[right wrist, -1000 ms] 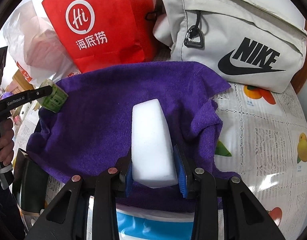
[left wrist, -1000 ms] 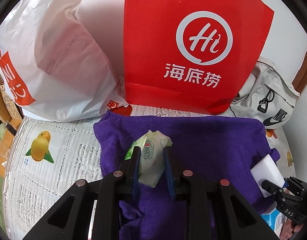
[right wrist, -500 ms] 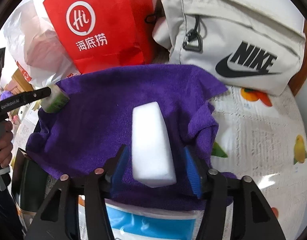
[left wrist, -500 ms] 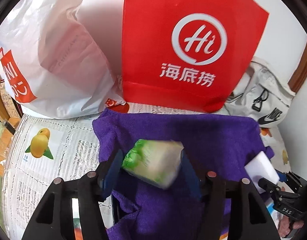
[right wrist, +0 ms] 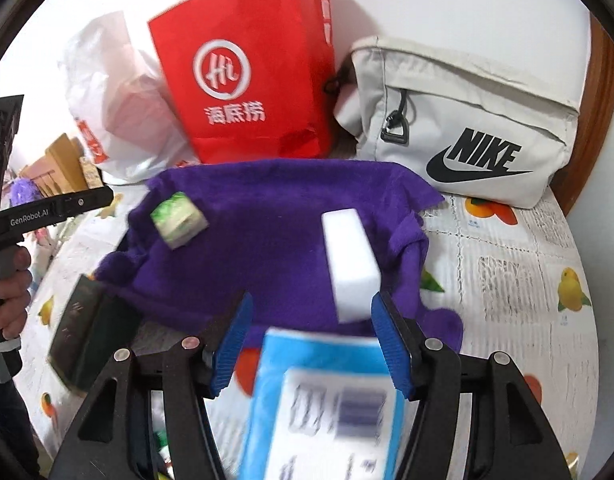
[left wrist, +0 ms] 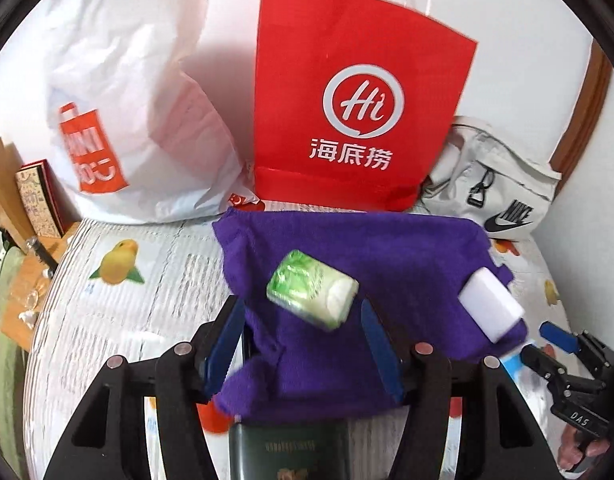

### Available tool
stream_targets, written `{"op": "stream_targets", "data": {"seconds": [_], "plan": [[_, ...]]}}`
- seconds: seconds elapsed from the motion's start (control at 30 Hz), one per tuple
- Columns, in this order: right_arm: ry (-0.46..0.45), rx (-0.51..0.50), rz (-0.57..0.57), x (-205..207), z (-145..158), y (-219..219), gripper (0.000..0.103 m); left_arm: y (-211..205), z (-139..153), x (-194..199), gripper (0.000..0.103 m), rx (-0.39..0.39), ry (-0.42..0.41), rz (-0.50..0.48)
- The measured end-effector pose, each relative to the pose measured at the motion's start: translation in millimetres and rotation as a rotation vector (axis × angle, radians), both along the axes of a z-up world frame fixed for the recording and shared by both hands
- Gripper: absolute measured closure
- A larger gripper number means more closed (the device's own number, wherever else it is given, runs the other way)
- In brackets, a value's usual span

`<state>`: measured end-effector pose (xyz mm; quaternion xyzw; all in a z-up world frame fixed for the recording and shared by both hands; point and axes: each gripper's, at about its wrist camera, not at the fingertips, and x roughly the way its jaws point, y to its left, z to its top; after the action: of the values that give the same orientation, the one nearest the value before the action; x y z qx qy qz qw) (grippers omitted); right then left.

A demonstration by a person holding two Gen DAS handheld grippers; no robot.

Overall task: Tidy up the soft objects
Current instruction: 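Grasp the yellow strapped pouch with the right tool while the left tool moves toward the white glove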

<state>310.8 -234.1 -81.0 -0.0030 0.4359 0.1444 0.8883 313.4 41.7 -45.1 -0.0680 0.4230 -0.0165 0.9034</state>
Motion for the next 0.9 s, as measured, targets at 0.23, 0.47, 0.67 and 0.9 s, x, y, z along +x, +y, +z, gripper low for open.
{"op": "stream_targets", "data": {"seconds": [0.23, 0.47, 0.67, 0.9], "plan": [[-0.014, 0.038, -0.003, -58.0, 17.5, 1.9, 0.042, -4.5, 17.5, -57.0, 0.044, 0.003, -0.043, -0.038], [0.020, 0.053, 0.015, -116.9, 14.7, 11.2, 0.042, -4.6, 17.2, -111.8, 0.044, -0.003, -0.055, -0.041], [0.062, 0.076, 0.015, -164.7, -3.2, 23.7, 0.029, 2.5, 5.1, -150.3, 0.044, -0.025, -0.053, -0.042], [0.092, 0.072, -0.019, -195.5, -28.4, 44.4, 0.027, 13.2, -15.6, -173.7, 0.044, -0.028, -0.042, -0.051]]}}
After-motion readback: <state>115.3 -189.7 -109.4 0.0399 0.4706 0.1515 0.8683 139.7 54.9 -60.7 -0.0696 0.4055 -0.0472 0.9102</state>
